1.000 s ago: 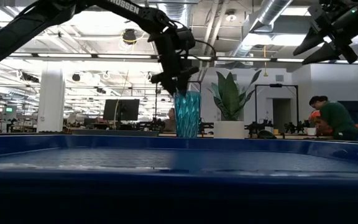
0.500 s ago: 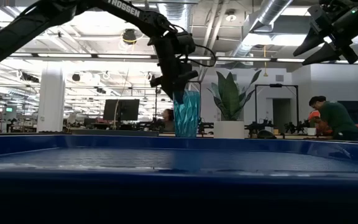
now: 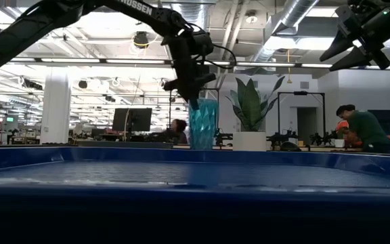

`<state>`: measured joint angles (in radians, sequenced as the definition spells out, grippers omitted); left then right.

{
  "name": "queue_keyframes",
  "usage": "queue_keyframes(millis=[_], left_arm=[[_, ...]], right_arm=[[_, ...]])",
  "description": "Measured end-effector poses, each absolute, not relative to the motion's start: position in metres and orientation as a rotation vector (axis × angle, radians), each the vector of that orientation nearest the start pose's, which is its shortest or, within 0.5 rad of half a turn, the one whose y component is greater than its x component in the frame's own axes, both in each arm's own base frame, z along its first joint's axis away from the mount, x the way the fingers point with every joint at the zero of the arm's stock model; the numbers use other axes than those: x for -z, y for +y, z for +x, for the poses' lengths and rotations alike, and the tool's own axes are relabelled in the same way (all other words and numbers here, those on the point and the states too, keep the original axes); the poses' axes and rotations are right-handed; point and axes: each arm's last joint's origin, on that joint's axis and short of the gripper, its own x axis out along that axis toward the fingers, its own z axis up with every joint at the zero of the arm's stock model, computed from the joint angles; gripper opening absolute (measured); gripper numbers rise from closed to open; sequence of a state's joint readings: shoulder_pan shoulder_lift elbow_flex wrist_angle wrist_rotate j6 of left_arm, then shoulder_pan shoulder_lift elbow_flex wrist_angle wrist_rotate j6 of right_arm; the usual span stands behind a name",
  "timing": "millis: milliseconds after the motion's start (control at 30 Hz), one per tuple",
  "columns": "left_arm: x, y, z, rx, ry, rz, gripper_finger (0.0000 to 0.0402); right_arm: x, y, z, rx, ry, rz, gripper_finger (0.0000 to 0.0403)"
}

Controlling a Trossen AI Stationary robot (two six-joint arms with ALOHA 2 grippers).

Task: Pick and place plate/cup/fork/spoon on tray
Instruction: Put the blue cup on the top right of the blue tray

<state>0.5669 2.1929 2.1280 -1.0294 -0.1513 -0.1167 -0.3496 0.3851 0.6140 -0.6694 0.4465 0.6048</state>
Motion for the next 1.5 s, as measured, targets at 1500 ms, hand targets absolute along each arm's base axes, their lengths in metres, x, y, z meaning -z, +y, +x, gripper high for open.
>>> queue_keyframes(millis=[1500], left_arm=[[-0.335,0.045,0.466,-0.194,0.901,-0.339,0.0]], right_arm=[[-0.275,-0.041,0.075,0.899,0.224,0.538,0.02]])
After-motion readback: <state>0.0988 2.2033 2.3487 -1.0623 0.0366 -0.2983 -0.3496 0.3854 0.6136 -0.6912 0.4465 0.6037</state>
